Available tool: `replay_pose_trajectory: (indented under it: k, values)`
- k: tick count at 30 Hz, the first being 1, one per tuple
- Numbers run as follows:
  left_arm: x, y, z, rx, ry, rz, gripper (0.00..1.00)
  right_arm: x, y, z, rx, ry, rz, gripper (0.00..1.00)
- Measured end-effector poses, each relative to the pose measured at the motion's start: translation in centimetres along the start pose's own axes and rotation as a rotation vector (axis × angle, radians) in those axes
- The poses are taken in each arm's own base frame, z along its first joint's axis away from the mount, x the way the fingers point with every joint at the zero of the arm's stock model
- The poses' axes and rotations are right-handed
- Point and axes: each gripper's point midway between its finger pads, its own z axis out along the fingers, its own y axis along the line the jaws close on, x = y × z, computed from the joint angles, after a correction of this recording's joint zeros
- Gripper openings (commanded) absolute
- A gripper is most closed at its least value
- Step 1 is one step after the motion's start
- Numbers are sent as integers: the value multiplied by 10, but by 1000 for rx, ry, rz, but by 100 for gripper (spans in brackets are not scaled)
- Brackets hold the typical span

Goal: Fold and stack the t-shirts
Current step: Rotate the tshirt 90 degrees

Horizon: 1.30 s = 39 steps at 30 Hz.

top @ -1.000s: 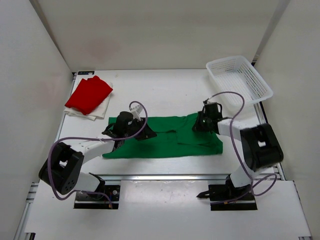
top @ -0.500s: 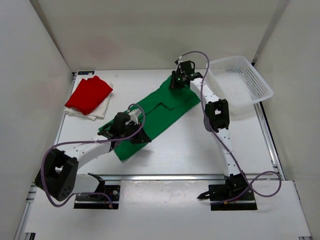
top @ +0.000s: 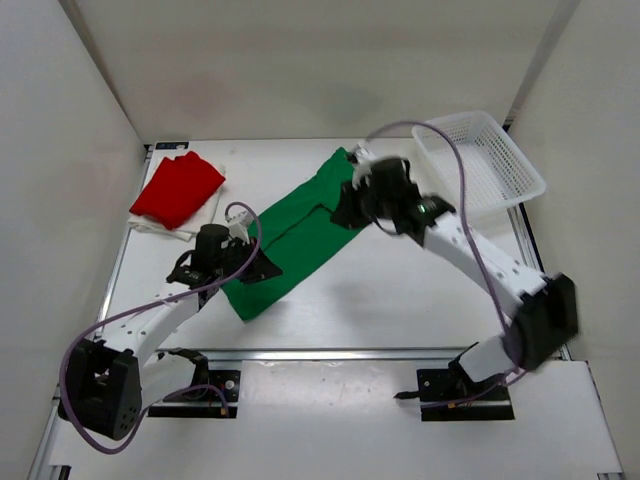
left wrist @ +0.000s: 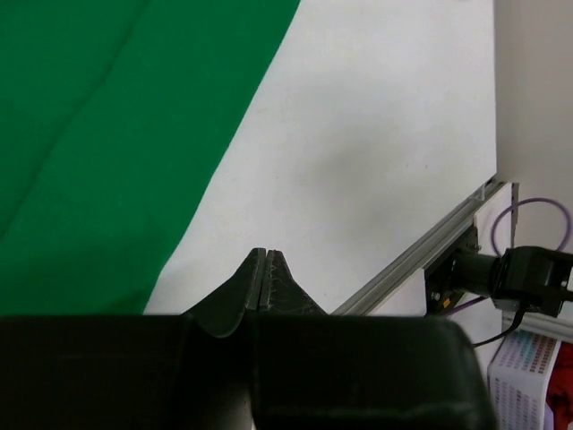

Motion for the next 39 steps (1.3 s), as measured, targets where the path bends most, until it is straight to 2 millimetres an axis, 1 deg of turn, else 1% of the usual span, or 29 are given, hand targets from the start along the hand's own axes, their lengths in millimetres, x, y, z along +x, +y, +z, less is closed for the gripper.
replay_pose_trajectory:
  k: [1, 2, 3, 4, 5, 6, 7, 8, 10, 12, 13, 15, 16, 17, 18, 19, 20, 21, 25, 27, 29, 30, 32, 33, 34, 35, 36, 37, 39]
  values:
    - [-5, 0, -4, 4, -17, -1, 5, 33, 7, -9, -32, 8, 30, 16]
    - [-8, 0, -7, 10, -31, 1, 7, 64, 5, -12, -42, 24, 68, 19]
    - [-11, 0, -9, 14, -41, 2, 5, 87, 2, -12, -42, 37, 104, 21]
    - [-14, 0, -11, 17, -48, 2, 3, 112, 0, -5, -39, 63, 146, 25]
    - [-14, -1, -11, 21, -49, 3, 0, 130, -1, 5, -37, 83, 182, 27]
    - [-13, -2, -12, 28, -44, 4, 0, 149, 2, 19, -40, 121, 205, 28]
    - [-12, -3, -12, 35, -39, 5, 0, 175, 5, 37, -35, 184, 232, 30]
    - [-12, -4, -12, 42, -35, 6, 0, 196, 10, 50, -33, 232, 249, 32]
    - [-11, -6, -12, 51, -30, 6, 0, 226, 19, 70, -38, 297, 277, 34]
    - [-10, -7, -12, 56, -26, 7, 1, 219, 33, 83, -71, 264, 292, 35]
    - [-10, -7, -12, 57, -26, 8, 1, 213, 35, 90, -76, 246, 298, 36]
    - [-10, -8, -13, 59, -27, 10, 2, 206, 36, 104, -73, 219, 320, 35]
    - [-10, -8, -13, 60, -29, 11, 1, 202, 37, 110, -75, 202, 329, 31]
    - [-11, -9, -14, 60, -32, 11, 1, 200, 37, 115, -75, 191, 336, 24]
    - [-11, -9, -14, 60, -33, 11, 1, 198, 36, 119, -76, 183, 345, 21]
    - [-12, -8, -14, 59, -36, 11, 0, 198, 36, 123, -77, 181, 361, 15]
    - [-12, -8, -14, 59, -38, 11, 2, 197, 35, 126, -82, 175, 372, 7]
    - [-12, -8, -14, 58, -38, 10, 0, 196, 34, 129, -85, 172, 385, 1]
    - [-13, -7, -13, 57, -37, 5, 2, 194, 24, 129, -89, 167, 433, 0]
    - [-11, -6, -10, 53, -28, 4, 3, 198, 12, 118, -78, 162, 446, 0]
    - [-4, -9, -5, 50, -7, 11, 4, 206, -9, 94, -49, 161, 466, 0]
    - [1, -11, -2, 53, 11, 17, 5, 209, -24, 79, -28, 161, 479, 0]
    - [16, -18, 7, 59, 60, 38, 7, 217, -60, 46, 31, 150, 518, 0]
    - [25, -22, 11, 63, 92, 49, 10, 218, -84, 28, 73, 134, 541, 7]
    - [34, -24, 15, 64, 124, 61, 12, 218, -101, 13, 108, 117, 555, 19]
    - [43, -27, 18, 67, 153, 71, 18, 217, -115, -1, 137, 101, 566, 26]
    - [51, -27, 21, 63, 181, 81, 24, 216, -123, -14, 152, 87, 563, 35]
    - [56, -25, 22, 54, 199, 85, 26, 214, -125, -22, 154, 77, 557, 41]
    - [62, -17, 22, 14, 217, 89, 33, 212, -121, -38, 149, 66, 523, 43]
